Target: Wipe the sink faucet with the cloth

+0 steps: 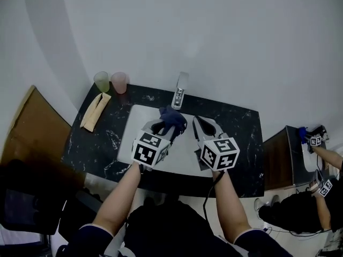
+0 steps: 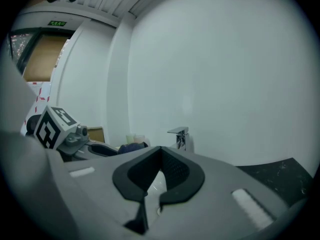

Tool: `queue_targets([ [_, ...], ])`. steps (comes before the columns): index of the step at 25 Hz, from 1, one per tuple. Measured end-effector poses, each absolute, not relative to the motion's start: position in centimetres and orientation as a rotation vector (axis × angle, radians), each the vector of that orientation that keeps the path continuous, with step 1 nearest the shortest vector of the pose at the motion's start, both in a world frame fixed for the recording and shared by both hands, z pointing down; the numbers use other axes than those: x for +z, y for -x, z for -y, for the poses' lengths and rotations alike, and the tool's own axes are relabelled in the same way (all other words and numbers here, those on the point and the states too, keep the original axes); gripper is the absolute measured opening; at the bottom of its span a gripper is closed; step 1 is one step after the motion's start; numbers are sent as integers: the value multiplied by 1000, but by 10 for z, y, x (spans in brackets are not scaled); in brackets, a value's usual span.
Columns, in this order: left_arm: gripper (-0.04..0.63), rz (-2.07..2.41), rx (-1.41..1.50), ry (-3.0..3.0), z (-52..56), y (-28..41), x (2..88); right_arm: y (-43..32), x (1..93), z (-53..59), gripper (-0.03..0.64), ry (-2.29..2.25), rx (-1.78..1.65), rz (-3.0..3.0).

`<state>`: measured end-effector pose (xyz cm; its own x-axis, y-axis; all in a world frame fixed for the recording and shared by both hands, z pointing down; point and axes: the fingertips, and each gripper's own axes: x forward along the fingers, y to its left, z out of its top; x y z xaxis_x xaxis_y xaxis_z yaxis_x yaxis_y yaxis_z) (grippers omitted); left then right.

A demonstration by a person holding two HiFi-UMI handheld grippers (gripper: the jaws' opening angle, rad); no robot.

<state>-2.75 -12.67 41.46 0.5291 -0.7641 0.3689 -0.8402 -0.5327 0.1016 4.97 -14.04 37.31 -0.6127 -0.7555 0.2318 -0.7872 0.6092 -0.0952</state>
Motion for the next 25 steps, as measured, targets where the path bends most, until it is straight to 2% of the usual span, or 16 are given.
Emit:
queue_targets([
  [14,78,1297,302,-2657,69,39,351,-42,341,67,3,-1432,130,2675],
  [25,78,1335,269,-2661,54,57,340,-28,329,52,3,-1423,68,2689],
])
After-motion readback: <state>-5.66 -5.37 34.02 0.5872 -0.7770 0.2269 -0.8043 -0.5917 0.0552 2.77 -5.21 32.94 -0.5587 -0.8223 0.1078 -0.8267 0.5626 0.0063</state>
